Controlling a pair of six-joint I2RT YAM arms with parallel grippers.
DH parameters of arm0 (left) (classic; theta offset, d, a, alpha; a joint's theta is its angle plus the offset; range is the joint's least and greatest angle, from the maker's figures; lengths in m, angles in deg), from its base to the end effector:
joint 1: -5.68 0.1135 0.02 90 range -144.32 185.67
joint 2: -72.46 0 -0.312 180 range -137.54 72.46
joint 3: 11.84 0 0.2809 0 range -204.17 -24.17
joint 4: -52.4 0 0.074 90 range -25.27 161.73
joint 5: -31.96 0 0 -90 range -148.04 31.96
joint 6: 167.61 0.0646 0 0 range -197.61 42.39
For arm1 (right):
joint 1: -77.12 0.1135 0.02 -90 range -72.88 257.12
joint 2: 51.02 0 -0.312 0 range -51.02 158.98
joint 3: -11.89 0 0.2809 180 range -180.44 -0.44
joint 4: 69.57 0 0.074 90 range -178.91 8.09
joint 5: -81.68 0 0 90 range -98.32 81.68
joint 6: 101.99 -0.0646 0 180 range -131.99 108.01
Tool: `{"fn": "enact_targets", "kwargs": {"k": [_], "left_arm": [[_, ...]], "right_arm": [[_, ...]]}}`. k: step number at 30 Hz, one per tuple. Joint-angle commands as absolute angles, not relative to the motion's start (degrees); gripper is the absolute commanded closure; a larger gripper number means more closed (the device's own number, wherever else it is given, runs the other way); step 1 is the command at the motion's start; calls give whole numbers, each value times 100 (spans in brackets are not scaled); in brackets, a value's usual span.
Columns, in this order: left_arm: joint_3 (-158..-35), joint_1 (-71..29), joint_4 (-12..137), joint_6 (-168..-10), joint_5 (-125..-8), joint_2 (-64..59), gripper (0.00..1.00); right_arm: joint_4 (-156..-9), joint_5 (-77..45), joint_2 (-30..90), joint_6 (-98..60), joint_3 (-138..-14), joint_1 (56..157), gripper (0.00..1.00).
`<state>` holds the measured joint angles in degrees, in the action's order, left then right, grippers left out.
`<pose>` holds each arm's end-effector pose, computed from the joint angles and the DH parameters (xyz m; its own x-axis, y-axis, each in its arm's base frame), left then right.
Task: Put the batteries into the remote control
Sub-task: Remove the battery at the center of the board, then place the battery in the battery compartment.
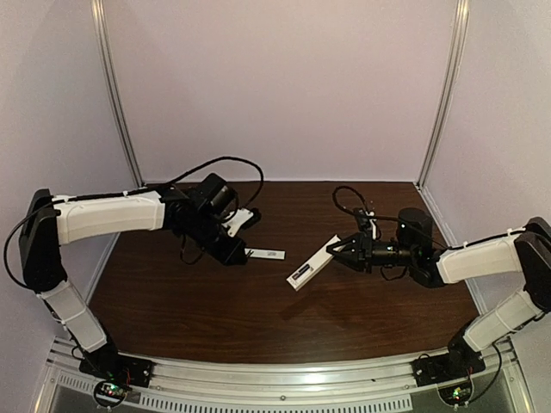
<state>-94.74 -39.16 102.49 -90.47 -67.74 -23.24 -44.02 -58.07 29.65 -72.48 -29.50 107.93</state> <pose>0.2672 -0.2811 0.2392 -0.7822 0.4684 -0.4109 0.5902 0.7683 -0.2476 0.2318 0.1956 0.2161 -0.9426 0.0926 -0.3209 -0.2993 0.1921 0.9346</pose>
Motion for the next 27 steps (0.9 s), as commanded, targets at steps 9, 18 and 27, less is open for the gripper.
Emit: {"fn": "enact_targets", "kwargs": {"k": [9,18,27], "left_arm": [[-10783,-4949,10927,-8954,-7913,-2390,100],[-11169,-5078,11298,-9109,-8075,-2894,100],[-11425,-5130,11491,-9162,-7876,-3256,100]], "right_arm": [[-3004,-5274,3506,-7824,-2658,11051,100],[-2842,-5068,3583,-7872,-2620,11158,100],[-2783,-4886,3686,-8056,-2549,11269,100]]}}
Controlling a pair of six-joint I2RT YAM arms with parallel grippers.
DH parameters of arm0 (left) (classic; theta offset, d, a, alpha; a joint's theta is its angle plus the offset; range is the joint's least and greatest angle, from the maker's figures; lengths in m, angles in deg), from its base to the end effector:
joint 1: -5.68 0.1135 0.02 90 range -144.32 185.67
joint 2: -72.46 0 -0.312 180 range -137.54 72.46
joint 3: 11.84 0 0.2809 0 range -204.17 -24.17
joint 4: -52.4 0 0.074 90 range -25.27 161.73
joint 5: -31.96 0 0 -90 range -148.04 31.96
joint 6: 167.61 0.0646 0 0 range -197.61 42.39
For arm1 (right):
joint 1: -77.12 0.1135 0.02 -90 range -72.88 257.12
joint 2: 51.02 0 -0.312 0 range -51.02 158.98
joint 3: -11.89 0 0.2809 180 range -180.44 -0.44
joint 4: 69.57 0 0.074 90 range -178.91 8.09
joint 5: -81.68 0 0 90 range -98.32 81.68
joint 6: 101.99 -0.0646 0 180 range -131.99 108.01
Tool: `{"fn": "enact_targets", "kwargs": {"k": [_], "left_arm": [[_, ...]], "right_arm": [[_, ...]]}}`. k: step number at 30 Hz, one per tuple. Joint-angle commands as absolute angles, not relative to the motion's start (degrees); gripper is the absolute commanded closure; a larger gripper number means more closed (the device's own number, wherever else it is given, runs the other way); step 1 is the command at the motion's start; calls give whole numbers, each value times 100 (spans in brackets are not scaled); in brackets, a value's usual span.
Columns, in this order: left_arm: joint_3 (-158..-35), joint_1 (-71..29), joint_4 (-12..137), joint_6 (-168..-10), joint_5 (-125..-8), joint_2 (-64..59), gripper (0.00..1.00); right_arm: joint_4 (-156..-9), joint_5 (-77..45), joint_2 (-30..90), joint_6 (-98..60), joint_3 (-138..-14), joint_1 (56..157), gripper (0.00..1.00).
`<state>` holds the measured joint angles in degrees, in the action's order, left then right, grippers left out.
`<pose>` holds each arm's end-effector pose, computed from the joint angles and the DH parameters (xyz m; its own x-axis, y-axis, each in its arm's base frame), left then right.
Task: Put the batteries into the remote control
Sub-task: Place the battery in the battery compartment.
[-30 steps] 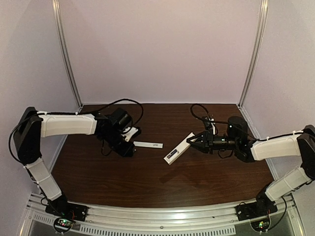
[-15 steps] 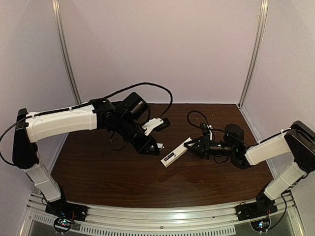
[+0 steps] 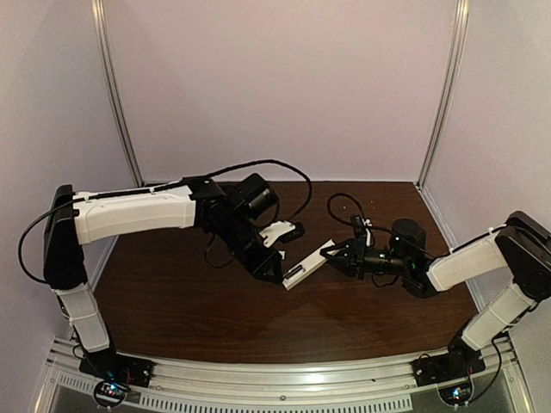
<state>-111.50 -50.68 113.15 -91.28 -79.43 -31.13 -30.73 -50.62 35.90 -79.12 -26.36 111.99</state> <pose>0.2191 -0.3718 0.2762 -0.6902 0.6400 -0.3376 0.7188 0.5529 -0.4214 0.2284 0.2122 0.1933 -0.9454 0.1719 -0.2771 -0.2467 0.1784 0.9525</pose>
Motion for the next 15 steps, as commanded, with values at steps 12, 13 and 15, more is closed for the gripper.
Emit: {"fn": "enact_targets", "kwargs": {"k": [12,13,15], "left_arm": [[-11690,-5188,11704,-9058,-7672,-3625,100],[-11716,-5194,11716,-9050,-7648,-3652,100],[-11769,-5207,11747,-9015,-7621,-3704,100]], "right_arm": [[-2080,-4827,4112,-8528,-2402,11399,100],[-2013,-4842,4132,-8555,-2400,11403,100],[-1927,-4857,4186,-8605,-2404,11412,100]]}}
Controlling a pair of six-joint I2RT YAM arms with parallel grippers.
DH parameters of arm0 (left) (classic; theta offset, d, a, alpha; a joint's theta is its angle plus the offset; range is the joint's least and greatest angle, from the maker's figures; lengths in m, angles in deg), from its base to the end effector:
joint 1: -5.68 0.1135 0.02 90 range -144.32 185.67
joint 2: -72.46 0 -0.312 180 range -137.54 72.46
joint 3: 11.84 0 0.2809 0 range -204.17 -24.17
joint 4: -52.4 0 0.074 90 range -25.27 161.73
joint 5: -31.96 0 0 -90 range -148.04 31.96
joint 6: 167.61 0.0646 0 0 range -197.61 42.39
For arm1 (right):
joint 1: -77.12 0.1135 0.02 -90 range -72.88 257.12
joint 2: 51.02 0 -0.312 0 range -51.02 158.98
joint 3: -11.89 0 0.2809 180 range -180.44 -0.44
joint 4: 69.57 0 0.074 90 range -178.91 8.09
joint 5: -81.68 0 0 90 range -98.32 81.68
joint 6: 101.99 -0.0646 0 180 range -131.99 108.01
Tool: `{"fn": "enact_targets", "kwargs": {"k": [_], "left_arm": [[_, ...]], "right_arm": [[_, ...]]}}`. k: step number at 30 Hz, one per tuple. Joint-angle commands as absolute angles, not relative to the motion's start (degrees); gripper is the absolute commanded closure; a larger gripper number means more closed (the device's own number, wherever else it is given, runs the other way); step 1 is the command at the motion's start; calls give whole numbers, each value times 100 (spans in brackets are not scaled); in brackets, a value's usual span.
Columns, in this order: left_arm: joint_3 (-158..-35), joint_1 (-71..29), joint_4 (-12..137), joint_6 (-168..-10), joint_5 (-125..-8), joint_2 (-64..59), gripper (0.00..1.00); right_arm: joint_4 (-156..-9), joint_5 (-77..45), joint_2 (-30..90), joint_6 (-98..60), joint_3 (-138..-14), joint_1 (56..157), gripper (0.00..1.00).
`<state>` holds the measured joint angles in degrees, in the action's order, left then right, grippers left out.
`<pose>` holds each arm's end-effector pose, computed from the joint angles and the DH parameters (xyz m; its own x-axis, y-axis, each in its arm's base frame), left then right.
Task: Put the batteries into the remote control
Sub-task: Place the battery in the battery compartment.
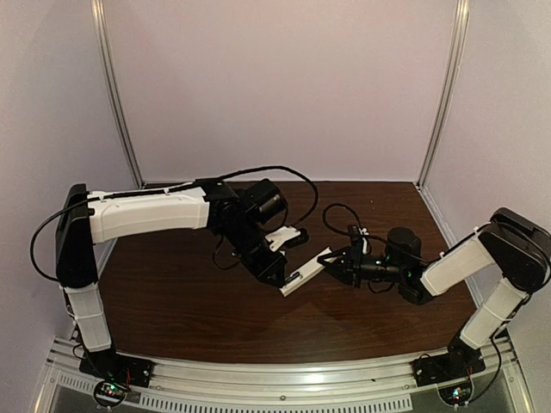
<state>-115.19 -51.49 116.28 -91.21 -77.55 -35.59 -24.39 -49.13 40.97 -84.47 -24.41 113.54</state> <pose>0.2236 -0.3864 0.2616 -0.6923 0.6642 -0.2819 0.7154 0.5810 -0.3881 0.2244 0.2180 0.1709 -0.9658 0.1844 -0.1823 -0.1510 0.1718 0.9735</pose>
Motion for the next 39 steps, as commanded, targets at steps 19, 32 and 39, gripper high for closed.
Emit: {"fn": "enact_targets", "kwargs": {"k": [19,32,39], "left_arm": [[-11984,-5300,11965,-8907,-7403,-3967,99],[-12020,-5323,11997,-8913,-7412,-3977,77],[-12034,-5314,11840,-8944,-7343,-3715,57]], "right_arm": [[-1766,-4848,4284,-8718,-2409,11508,100],[-1580,-4870,4363,-8833,-2376,11518,100],[-1360,-4968,4464,-8956,-2352,11517,100]]}}
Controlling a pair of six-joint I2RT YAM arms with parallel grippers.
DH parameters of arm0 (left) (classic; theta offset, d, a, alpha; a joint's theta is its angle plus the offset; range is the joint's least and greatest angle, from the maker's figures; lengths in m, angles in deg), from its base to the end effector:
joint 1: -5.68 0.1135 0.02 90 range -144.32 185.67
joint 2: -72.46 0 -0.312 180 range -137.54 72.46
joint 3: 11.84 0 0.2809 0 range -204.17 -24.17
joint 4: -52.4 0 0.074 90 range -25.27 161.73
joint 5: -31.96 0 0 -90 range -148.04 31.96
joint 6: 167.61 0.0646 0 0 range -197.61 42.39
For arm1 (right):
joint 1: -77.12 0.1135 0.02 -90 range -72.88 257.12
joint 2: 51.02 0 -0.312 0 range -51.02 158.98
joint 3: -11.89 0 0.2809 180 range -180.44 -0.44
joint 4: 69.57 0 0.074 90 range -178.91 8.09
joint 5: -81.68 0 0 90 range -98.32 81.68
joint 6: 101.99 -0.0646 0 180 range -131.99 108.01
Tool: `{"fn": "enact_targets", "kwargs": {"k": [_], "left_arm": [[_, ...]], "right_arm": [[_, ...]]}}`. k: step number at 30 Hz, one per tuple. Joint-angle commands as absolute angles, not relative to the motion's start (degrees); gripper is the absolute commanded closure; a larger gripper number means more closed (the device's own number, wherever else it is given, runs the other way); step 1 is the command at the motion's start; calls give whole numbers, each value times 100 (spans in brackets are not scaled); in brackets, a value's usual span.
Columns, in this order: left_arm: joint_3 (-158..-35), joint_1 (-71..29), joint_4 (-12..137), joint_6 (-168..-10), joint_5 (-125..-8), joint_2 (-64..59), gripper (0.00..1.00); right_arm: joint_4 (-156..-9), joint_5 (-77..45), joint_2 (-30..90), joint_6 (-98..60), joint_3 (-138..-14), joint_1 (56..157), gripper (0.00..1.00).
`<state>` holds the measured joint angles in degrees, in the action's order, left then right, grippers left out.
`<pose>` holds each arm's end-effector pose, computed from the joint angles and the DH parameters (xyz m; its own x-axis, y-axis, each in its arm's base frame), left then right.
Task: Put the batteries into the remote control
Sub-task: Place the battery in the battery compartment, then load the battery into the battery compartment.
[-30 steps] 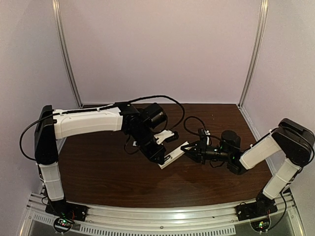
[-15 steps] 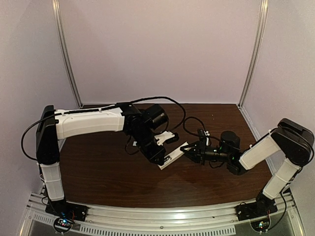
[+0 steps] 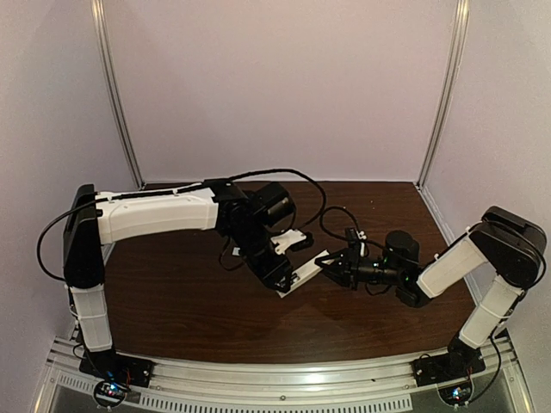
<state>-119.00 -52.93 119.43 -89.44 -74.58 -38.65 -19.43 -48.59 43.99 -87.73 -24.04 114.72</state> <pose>0.2223 -0.3996 0.2567 -0.6596 0.7038 -0.2638 0.7473 0.5766 -0.3302 0.2228 0.2243 0.1642 -0.9718 0.1849 -0.1460 -0.1200 0.1448 0.9822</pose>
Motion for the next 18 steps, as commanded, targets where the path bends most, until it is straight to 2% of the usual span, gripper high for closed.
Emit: {"fn": "enact_targets", "kwargs": {"k": [1,7,14,18], "left_arm": [[-12032,-5313,11786,-8940,-7328,-3657,55],[-11799,-5163,11400,-8837,-7323,-3090,31],[-10543,-4996,10122,-8367,-7731,-1837,7],[-9575,-4957,9382,-7991,-7861,-1160,3]], "right_arm": [[-1332,-4983,4469,-8982,-2341,11518,100],[-1175,-5077,4379,-9063,-2292,11518,100],[-1629,-5191,3972,-8869,-2377,11511,100],[-1946,-5305,3727,-8701,-2496,11513,100]]}}
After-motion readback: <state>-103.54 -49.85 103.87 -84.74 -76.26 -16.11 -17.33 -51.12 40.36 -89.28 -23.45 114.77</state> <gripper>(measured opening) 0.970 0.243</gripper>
